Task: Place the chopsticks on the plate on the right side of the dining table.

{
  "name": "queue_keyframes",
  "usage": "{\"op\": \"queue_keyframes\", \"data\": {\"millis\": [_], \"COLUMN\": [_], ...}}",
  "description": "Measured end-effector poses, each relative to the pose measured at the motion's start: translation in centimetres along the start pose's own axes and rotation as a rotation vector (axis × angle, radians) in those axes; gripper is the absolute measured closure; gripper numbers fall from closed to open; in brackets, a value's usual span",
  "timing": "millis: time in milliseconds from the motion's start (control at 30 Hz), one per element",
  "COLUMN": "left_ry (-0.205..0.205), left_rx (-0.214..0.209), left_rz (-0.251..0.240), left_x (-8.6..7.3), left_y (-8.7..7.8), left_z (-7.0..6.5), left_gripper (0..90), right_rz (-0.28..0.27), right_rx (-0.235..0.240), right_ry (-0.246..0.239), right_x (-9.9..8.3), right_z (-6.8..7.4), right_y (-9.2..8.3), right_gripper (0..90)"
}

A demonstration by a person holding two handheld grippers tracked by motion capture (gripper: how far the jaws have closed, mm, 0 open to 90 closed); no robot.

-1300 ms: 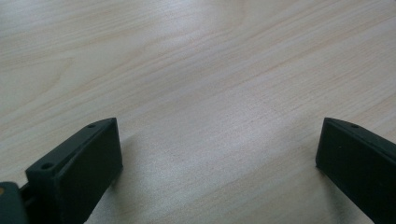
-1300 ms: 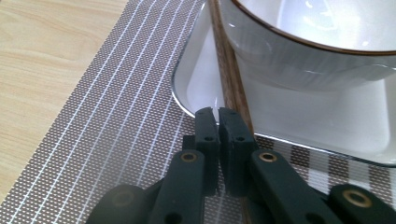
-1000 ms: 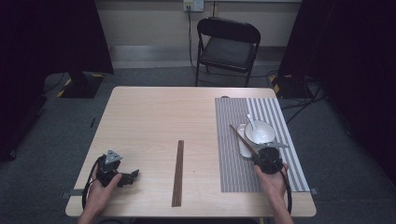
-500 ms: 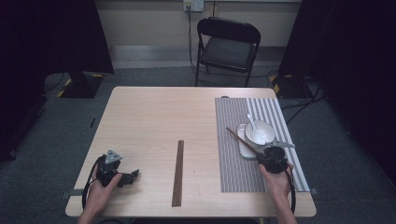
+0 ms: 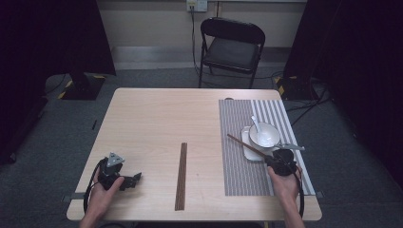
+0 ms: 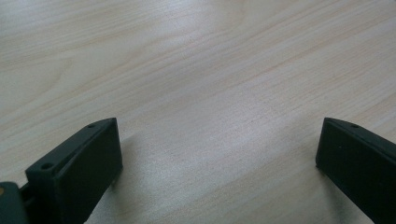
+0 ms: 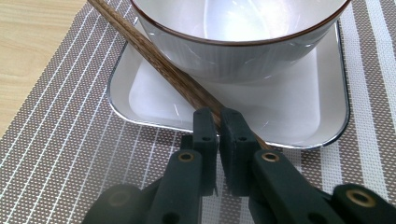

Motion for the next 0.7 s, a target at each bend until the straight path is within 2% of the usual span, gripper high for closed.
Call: {"op": "queue_keyframes", "data": {"millis": [267, 700], "left_ry": [0.007, 0.008], "left_rx": [0.001, 0.005], "left_rz": [0.006, 0.005], "left_x": [0.0, 0.0], "left_y": [0.0, 0.0], "left_z": [0.1, 0.1], "left_gripper": [0.0, 0.0], "right_rz": [-0.005, -0.009], "right_rx": [-0.003, -0.034], "right_ry": [0.009, 0.01], "right_x": [0.1, 0.1], "right_z": [-0.5, -1.3], "right_y": [0.0, 0.0], "right_gripper": [83.9, 83.4]}}
Point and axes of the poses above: each handheld gripper's, and its own axes: y roughly forward along the jaws, x roughly out of its top, z roughly to its left, the point moved 6 cm from there along y, roughly forward along the jaws, and after that the axes turned 11 degrees about z, right-handed, at the moved point
